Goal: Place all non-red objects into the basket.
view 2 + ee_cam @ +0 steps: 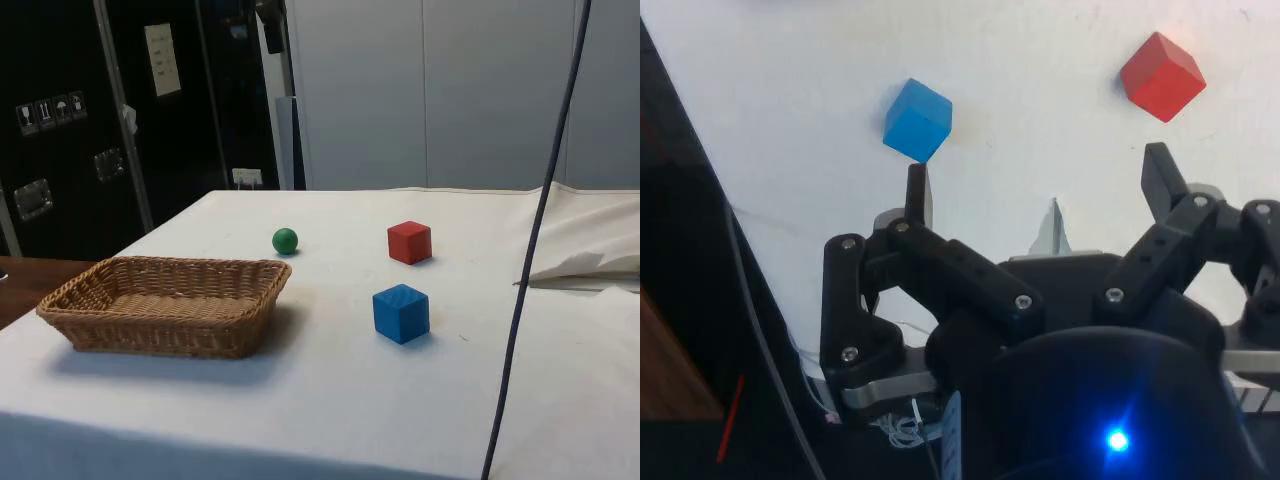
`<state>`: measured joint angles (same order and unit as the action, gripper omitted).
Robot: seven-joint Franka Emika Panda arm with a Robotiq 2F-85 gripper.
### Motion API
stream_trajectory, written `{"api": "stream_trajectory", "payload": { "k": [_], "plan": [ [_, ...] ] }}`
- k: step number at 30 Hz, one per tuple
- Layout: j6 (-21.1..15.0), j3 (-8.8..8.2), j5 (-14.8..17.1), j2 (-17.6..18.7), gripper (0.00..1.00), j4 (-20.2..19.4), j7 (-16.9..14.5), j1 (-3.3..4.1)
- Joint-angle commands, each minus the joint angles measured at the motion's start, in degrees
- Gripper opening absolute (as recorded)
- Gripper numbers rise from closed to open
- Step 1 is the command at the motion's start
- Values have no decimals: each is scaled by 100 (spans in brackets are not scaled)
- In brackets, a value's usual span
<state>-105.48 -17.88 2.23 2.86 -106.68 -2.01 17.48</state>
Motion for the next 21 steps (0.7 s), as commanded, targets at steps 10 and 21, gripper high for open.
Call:
{"api": "stream_trajectory", "payload": {
  "k": [10,21],
  "plan": [
    [-264,-34,-23,-23,100,-92,-115,-40],
    [-808,-86,-34,-23,100,-258,-418,-74]
  ]
}}
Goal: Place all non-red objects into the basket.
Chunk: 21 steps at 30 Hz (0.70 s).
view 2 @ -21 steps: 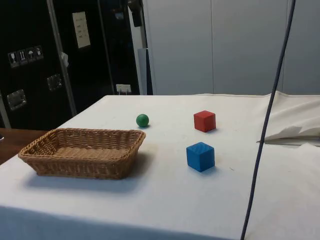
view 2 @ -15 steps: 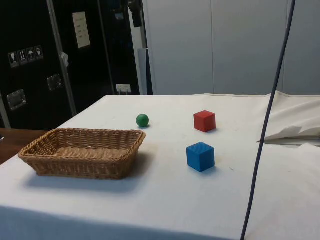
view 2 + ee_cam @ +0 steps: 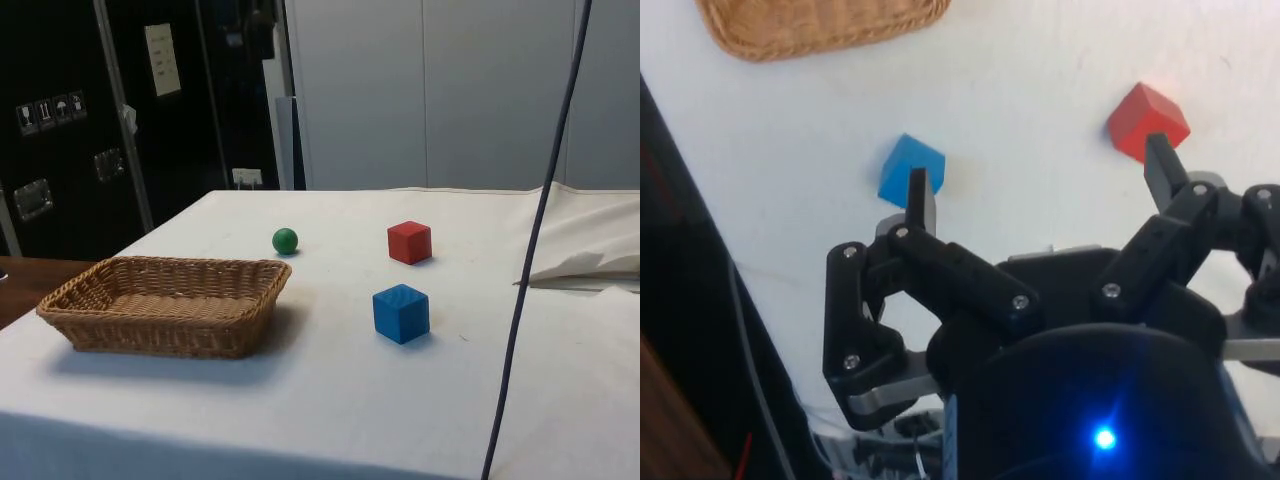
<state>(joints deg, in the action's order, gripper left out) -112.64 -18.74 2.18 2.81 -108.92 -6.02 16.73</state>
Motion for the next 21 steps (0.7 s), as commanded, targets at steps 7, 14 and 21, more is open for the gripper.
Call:
{"api": "stream_trajectory", "payload": {
  "k": [7,14,21],
  "plan": [
    [-453,-29,0,17,100,-178,-229,-23],
    [-1014,-86,6,80,100,-418,-516,-40],
    [-1381,-132,11,235,100,-521,-716,-46]
  ]
}}
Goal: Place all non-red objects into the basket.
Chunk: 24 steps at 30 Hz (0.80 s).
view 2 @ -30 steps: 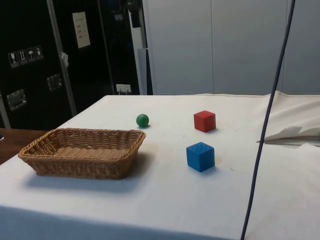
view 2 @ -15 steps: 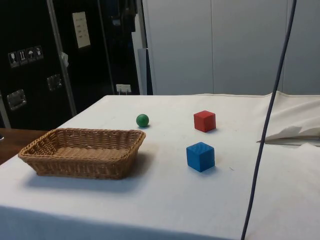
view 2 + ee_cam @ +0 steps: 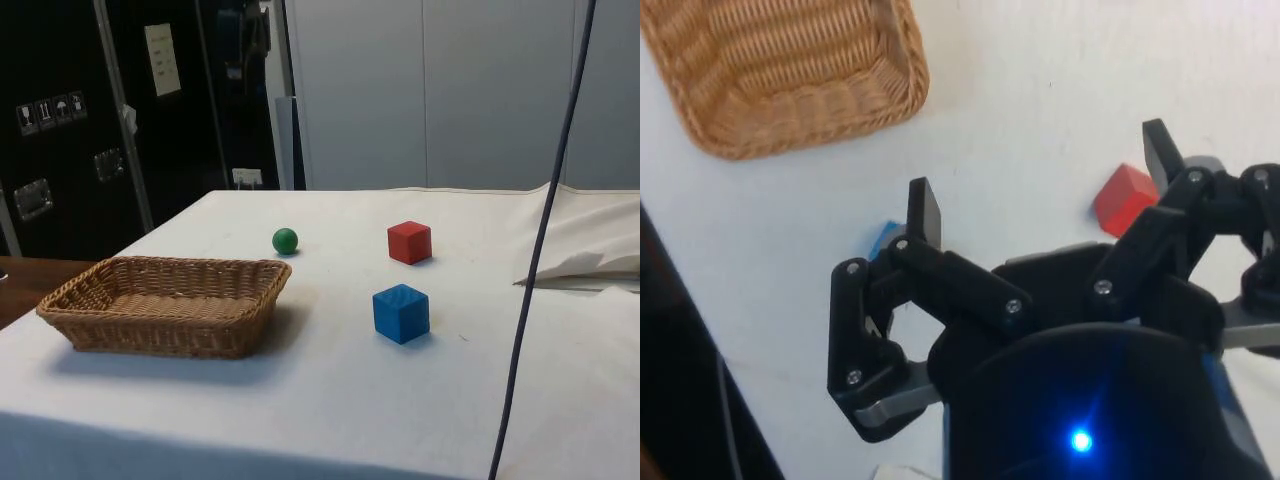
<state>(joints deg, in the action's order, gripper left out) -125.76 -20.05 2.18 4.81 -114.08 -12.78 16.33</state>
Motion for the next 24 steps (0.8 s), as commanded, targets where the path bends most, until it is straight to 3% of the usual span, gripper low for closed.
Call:
{"api": "stream_trajectory", "payload": {
  "k": [1,8,24],
  "plan": [
    [-109,-6,6,63,100,-6,-57,-6],
    [-241,-40,-34,252,100,34,-138,-11],
    [-269,-327,-23,670,100,241,-309,-69]
  ]
}}
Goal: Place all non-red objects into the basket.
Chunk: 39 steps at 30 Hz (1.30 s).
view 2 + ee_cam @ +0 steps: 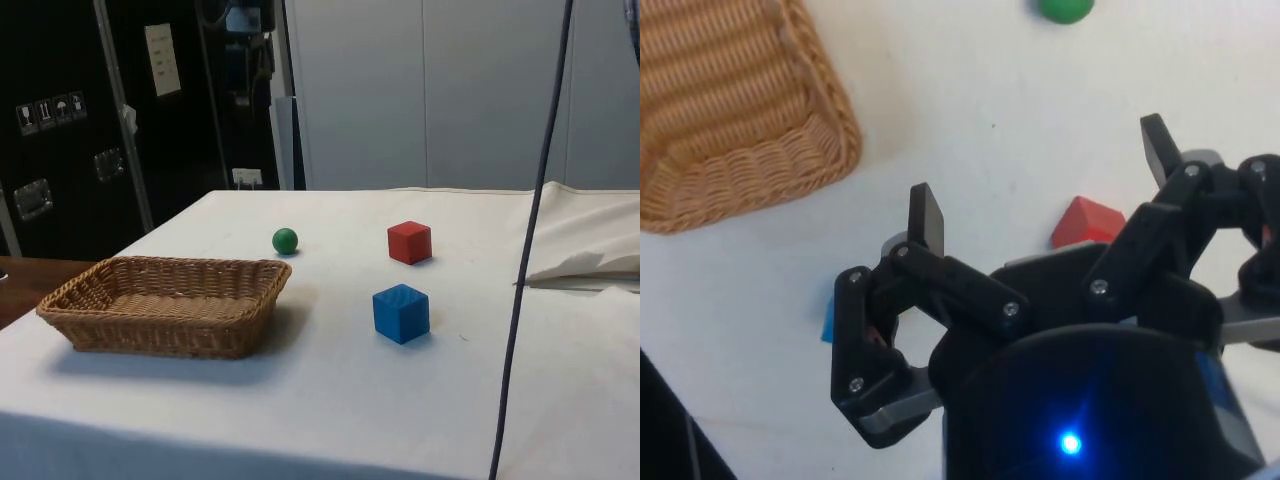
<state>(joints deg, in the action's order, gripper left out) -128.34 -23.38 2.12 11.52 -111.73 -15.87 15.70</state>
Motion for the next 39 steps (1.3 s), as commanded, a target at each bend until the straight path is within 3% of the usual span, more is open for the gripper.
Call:
{"api": "stream_trajectory", "payload": {
  "k": [1,7,15,16,23,24,25,26,29,33,34,35,39],
  "plan": [
    [-23,-11,-11,74,100,34,6,-11],
    [-34,-46,0,269,100,115,29,-17],
    [-178,-57,69,584,100,183,86,-80],
    [-166,-69,23,573,100,166,109,-57],
    [-315,-138,252,814,100,166,-17,-149],
    [-338,-155,292,842,100,160,-46,-155],
    [-281,-189,223,831,100,172,11,-109],
    [-361,-166,327,877,100,155,-74,-160],
    [-458,-201,453,997,100,143,-166,-189],
    [-556,-235,579,1123,100,138,-258,-212],
    [-493,-275,527,1129,100,160,-212,-172],
    [-573,-241,613,1152,100,138,-281,-218],
    [-710,-252,762,1306,100,120,-355,-229]
  ]
}}
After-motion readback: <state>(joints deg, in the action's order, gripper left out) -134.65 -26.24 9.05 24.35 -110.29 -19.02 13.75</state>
